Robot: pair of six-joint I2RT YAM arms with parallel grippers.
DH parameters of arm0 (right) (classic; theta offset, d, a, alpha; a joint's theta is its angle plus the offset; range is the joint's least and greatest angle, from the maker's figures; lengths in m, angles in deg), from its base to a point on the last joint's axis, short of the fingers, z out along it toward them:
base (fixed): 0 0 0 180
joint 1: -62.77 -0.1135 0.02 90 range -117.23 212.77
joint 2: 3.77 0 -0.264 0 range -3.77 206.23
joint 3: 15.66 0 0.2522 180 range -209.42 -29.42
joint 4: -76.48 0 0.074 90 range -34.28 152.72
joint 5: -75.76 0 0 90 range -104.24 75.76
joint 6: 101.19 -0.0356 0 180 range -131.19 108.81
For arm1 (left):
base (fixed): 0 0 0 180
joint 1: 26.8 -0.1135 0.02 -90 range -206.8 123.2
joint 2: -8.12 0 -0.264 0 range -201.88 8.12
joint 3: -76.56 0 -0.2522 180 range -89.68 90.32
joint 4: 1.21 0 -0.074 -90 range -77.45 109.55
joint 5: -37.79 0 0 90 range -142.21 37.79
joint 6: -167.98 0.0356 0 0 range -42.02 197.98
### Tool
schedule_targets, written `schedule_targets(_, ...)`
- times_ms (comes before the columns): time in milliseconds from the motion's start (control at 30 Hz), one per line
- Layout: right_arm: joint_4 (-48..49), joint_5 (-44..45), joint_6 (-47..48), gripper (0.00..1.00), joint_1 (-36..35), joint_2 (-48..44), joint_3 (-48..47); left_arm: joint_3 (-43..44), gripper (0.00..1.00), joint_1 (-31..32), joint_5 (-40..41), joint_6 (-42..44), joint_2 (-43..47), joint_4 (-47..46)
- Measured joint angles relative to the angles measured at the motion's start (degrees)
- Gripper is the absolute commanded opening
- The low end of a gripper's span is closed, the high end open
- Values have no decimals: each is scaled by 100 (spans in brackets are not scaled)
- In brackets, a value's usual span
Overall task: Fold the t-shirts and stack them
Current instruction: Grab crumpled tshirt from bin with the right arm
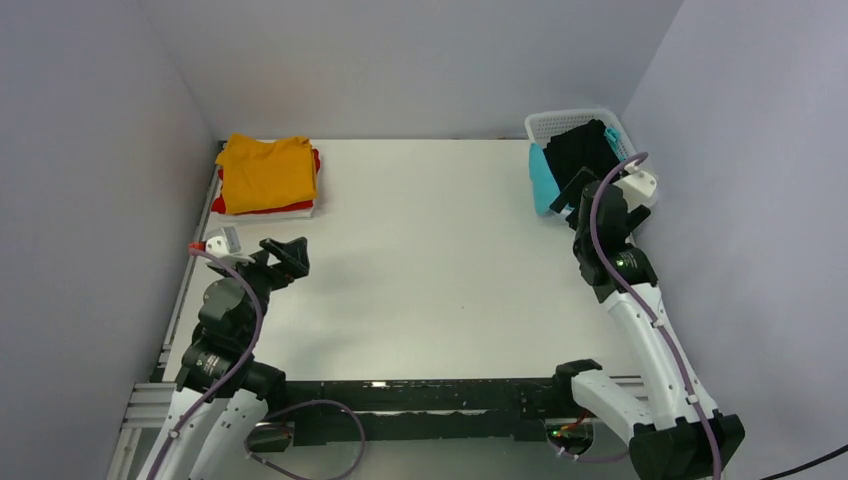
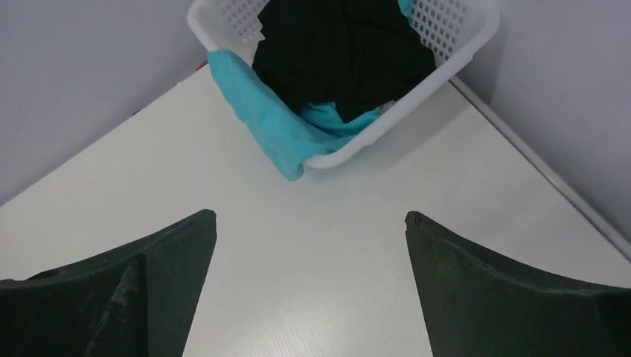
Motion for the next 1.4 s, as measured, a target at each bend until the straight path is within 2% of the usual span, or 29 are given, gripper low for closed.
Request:
schedule_targets(133, 442, -76, 562, 100, 4, 396, -144, 2, 99, 0, 57, 7, -133, -2)
schedule_targets(233, 793, -98, 986, 100, 94, 1084, -437, 50, 99, 0, 57, 24, -317, 9)
schedule_targets(367, 984, -299, 1248, 100, 638, 2573, -1582, 66, 99, 0, 103, 33, -400, 87)
schedule_targets(467, 1191, -603, 1255, 100, 1298, 3738, -2452, 66, 99, 0, 175, 57, -393, 85)
schedule_targets(600, 1386, -1003, 1233, 100, 1956, 5047, -3283, 66, 99, 0, 229, 118, -409, 39)
schedule_targets(833, 1928, -1674, 1279, 96, 2214, 6881, -4240, 66, 99, 0, 216, 155, -811, -199)
schedule_targets(900, 1998, -1784, 1300, 91, 2212, 7344, -4557, 66, 100, 0, 205, 157, -901, -216)
schedule_targets(1033, 2033, -1921, 1366, 38, 2197, 8129, -5235, 66, 99, 0, 210, 162, -986, -223)
schedule_targets(1167, 2046, -2028, 1298, 0, 2201, 8426, -5528, 66, 100, 0, 216, 201, -990, -223)
schedule_targets(1267, 2308, -2162, 1231, 0, 2223, 8201, -5211, 66, 99, 0, 221, 221, -990, -221)
schedule_targets(1400, 2675, -2194, 1078, 0, 2221, 7438, -4280, 66, 99, 0, 210, 256, -984, -223)
